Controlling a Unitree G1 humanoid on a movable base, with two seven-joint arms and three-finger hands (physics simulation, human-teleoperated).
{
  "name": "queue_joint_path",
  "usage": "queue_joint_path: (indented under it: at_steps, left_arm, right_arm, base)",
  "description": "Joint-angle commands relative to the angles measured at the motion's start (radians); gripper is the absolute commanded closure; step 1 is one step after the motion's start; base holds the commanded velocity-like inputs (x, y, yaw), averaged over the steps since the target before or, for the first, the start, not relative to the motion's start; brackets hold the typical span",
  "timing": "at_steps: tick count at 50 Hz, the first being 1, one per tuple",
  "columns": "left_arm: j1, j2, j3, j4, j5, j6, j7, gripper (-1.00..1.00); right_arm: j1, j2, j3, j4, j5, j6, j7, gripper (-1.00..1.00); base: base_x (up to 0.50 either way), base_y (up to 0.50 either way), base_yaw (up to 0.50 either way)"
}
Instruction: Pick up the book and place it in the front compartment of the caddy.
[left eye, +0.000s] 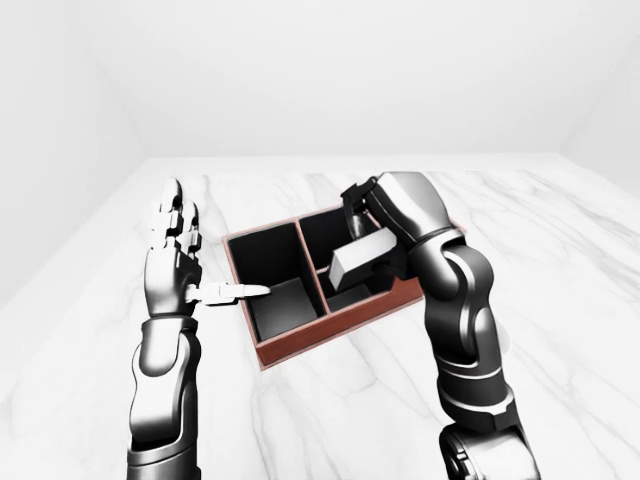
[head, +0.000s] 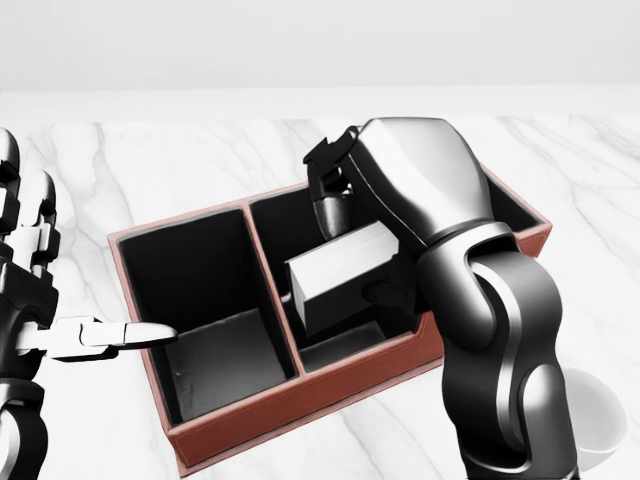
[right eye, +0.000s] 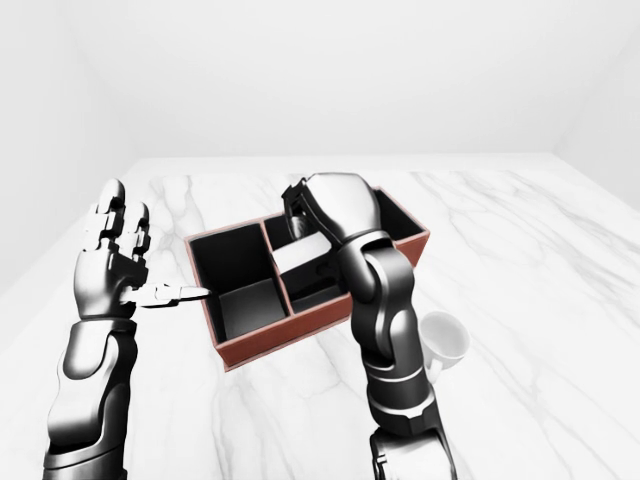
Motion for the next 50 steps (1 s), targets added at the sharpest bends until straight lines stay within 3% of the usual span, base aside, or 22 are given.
queue_joint_path:
  at_steps: [1, 20, 50]
  left_arm:
    - [-0.001, 0.0, -0.001, 0.005, 0.0, 0.0, 0.0, -1.0]
    - [-0.004, 0.002, 0.002, 0.001, -0.003, 0.0, 0.0, -1.0]
    - [-0.008, 0.005, 0.006, -0.003, -0.009, 0.0, 0.002, -1.0]
  right_arm:
    - [-0.054, -0.003, -0.009, 0.068, 0.007, 0.0, -0.046, 1.0]
    - [-0.158, -0.004, -0.013, 0.19, 0.023, 0.0, -0.093, 1.0]
    - [-0.239, -0.031, -0.028, 0.407, 0.099, 0.0, -0.284, 1.0]
  base:
    - [0.0, 0.0, 0.0]
    - [0.0, 0.0, 0.0]
    - [0.0, 0.0, 0.0]
